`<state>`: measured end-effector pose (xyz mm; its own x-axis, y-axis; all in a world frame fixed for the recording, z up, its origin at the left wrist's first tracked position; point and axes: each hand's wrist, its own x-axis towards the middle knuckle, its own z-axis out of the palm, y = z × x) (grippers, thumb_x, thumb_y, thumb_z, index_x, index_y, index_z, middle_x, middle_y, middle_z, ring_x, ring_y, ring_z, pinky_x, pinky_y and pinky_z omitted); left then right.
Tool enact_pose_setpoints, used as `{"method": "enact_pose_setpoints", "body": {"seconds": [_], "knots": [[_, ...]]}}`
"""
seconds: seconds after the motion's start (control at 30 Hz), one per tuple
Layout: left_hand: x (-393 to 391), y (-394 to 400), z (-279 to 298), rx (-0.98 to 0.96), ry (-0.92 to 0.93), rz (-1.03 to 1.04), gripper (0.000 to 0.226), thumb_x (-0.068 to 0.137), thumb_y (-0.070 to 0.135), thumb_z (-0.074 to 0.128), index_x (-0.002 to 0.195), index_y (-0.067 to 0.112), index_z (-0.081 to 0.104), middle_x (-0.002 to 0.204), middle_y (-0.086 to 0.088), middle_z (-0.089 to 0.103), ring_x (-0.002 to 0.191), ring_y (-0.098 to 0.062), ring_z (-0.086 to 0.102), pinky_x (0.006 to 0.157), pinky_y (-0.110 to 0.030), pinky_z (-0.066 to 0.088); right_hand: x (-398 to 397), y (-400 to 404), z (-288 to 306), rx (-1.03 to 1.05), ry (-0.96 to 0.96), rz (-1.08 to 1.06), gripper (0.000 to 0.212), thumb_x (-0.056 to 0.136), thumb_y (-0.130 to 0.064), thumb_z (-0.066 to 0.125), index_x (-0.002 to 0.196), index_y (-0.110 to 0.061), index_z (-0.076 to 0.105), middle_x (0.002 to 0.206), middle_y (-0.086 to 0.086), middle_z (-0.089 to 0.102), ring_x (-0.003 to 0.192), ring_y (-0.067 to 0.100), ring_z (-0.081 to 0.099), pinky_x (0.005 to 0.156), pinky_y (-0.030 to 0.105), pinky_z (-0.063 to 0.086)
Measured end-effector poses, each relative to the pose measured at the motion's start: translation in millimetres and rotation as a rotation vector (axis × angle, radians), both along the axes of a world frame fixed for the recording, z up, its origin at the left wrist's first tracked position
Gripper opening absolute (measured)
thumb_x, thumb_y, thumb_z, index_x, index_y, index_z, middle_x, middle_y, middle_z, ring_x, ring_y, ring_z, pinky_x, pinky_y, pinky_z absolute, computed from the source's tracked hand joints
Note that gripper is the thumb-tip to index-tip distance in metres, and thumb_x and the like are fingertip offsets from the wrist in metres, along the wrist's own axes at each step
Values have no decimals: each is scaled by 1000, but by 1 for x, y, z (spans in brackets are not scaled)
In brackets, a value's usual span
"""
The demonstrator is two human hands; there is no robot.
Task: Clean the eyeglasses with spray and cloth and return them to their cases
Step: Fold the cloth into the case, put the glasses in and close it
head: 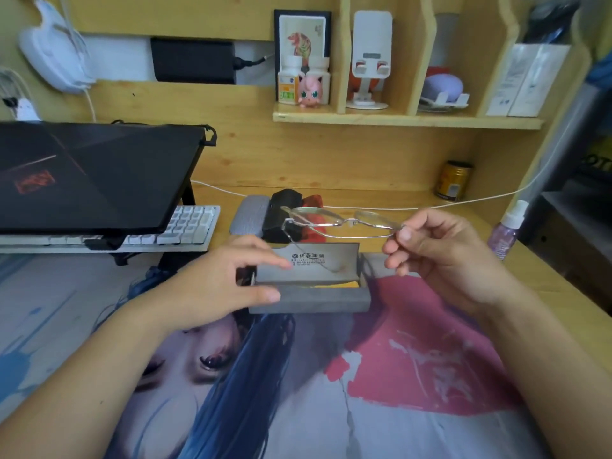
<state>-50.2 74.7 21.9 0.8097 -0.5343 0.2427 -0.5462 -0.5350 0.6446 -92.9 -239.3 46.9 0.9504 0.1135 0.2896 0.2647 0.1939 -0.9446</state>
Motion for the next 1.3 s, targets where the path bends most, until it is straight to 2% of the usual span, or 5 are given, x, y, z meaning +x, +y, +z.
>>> {"method": "enact_pose_setpoints", "body": {"seconds": [0.17,0.57,0.93,1.1,1.3], "knots": [[-10,-19,13,-784,375,53,21,83,5,73,103,11,75,82,-15,72,73,-20,66,65,-24,54,7,18,-10,41,-44,-97,23,71,-19,73,81,-4,58,76,18,73,62,23,72,56,28,57],[-6,-22,13,-1068,899,81,43,78,17,56,110,-7,70,108,-25,72,87,-25,72,74,-28,62,13,24,-37,-399,-201,-243,6,85,4,72,81,0,71,76,14,74,67,10,69,66,20,54],[8,-2,16,-683,902,13,8,77,7,70,80,5,77,73,-14,64,59,-16,56,52,-20,48,19,20,-41,-1005,-935,-487,13,97,-8,63,98,-7,76,93,2,72,81,20,69,64,37,55],[19,6,42,-371,887,-126,45,50,32,100,83,13,77,74,-11,67,62,-15,55,57,-22,42,16,18,-38,-1108,-1069,-594,16,100,-14,61,98,-5,75,93,5,71,76,25,68,58,37,55],[23,-14,84,-2,776,-75,3,87,19,75,86,17,76,77,-7,67,67,-14,50,56,-22,36,11,15,-33,-1073,-1163,-675,14,98,-9,64,95,-1,75,92,10,70,74,28,65,60,37,53]]}}
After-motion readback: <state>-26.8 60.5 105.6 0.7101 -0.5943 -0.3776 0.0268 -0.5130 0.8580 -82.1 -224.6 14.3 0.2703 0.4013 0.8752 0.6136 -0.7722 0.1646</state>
